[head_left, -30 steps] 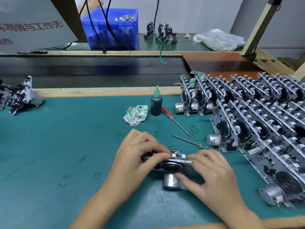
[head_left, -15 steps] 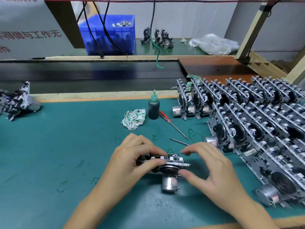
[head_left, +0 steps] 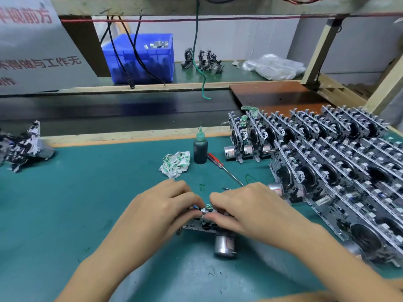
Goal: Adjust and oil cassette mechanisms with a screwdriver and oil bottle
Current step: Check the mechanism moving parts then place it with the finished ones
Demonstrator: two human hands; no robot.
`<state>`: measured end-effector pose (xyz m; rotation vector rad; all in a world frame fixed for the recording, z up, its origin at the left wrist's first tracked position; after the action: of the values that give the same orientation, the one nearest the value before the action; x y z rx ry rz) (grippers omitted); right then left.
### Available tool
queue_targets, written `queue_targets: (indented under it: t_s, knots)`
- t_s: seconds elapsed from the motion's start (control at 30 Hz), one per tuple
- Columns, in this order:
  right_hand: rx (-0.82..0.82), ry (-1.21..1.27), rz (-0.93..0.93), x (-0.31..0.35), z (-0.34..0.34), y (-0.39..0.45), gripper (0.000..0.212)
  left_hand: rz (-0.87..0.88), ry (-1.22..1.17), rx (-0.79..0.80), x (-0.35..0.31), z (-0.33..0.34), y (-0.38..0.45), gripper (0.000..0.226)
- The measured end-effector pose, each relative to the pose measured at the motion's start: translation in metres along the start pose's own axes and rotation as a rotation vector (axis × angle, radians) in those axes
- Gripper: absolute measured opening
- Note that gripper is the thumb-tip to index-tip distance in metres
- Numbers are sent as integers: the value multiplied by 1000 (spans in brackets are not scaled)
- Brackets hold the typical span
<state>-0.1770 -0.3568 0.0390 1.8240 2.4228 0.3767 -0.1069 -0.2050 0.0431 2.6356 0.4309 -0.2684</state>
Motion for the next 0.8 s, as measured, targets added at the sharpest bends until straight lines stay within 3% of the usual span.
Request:
queue_targets:
  t_s: [0.47,0.63,0.8]
  knots:
    - [-203,167,365,-30,-19,-48,33,194,-47,-17,-27,25,61,22]
    - [-413,-19,360,-46,-44,-35,36,241,-25,-108,-25,16,102,14]
    - [-419,-330,342,-58,-30,-17,31,228,22,-88,-8,29,123,11]
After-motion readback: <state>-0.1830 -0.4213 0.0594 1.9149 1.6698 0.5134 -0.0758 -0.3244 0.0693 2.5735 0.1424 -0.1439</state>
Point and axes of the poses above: each hand's wrist, its own y-axis towards the middle knuckle, its own z-axis out of the palm, x = y × z, the point moved 3 cm from there along y, towards the middle knuckle, and after that the axes turned 2 degrees about z, right-handed, at the moved point
